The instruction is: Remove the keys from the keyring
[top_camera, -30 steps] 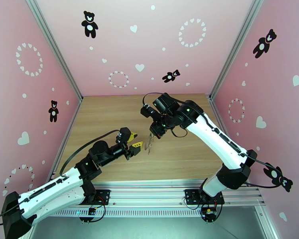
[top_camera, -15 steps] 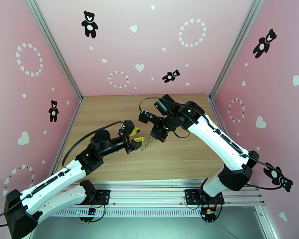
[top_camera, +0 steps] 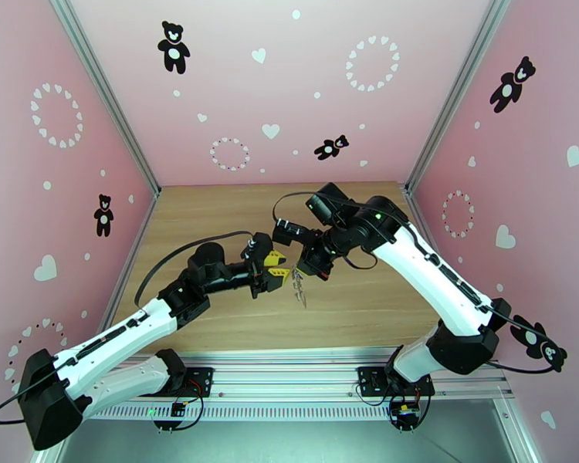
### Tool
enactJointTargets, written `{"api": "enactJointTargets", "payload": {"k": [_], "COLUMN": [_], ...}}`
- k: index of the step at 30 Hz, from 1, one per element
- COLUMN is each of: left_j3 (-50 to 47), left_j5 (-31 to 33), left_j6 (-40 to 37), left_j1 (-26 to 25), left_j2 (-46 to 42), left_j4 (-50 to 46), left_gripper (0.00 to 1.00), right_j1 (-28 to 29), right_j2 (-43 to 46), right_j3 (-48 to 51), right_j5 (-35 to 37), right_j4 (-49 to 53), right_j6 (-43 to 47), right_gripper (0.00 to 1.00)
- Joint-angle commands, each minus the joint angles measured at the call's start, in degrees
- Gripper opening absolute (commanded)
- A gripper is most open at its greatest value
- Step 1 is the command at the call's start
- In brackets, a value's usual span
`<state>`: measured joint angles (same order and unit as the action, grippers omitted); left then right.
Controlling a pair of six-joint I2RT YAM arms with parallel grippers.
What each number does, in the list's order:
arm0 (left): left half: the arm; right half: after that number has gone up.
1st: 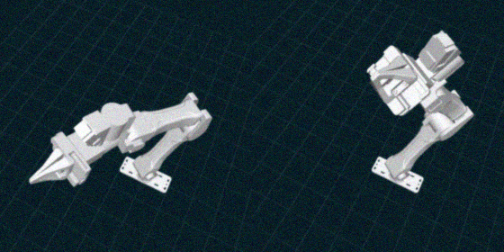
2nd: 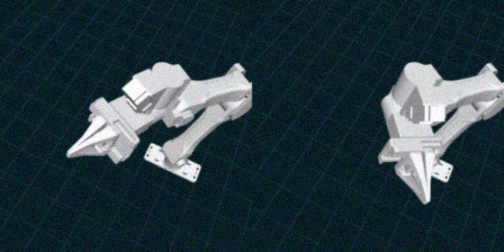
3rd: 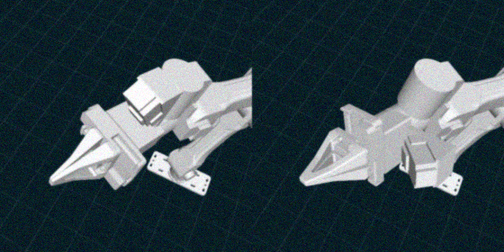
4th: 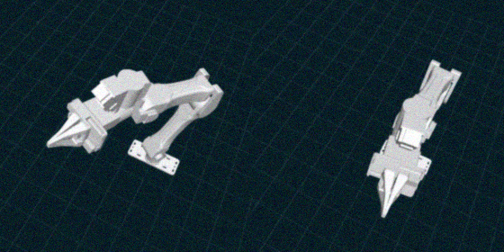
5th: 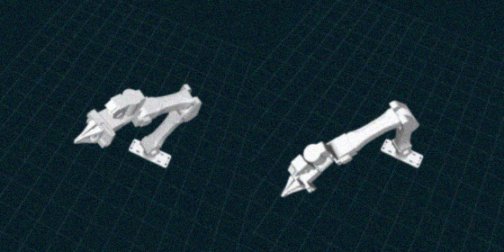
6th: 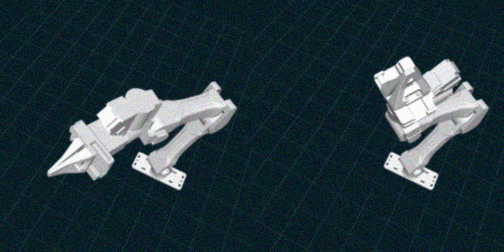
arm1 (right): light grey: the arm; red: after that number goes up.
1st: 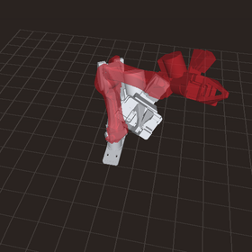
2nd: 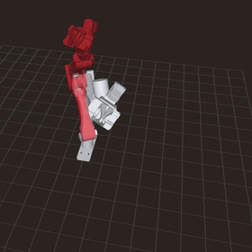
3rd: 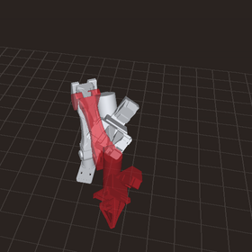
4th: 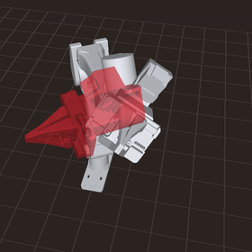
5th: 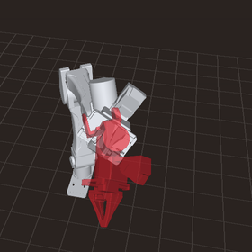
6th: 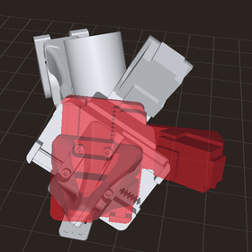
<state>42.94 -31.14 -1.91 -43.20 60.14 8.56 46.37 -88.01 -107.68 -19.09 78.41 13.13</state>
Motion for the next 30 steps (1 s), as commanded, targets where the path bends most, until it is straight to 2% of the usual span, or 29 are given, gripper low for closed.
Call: {"api": "enactJointTargets", "payload": {"k": [1,10,20,30], "left_j3": [2.6,2.6,1.1,5.1], "left_j5": [-3.9,-5.0,0.7,-9.9], "left_j6": [0.2,-0.1,-1.7,0.6], "left_j1": [0.3,0.4,0.3,0.3], "left_j2": [1.2,1.6,-0.2,2.4], "left_j4": [0.8,2.8,3.3,3.0], "left_gripper": [0.36,0.30,0.30,0.30], "right_j1": [-0.1,-0.1,-0.1,-0.1], "right_j2": [1.5,1.6,4.5,4.9], "right_j3": [-1.7,-1.1,1.0,1.8], "right_j5": [-1.5,-3.2,-3.5,-3.3], "right_j4": [0.8,0.4,-0.2,-1.9], "right_j6": [1.9,3.0,3.8,4.1], "right_gripper": [0.00,0.00,0.00,0.00]}}
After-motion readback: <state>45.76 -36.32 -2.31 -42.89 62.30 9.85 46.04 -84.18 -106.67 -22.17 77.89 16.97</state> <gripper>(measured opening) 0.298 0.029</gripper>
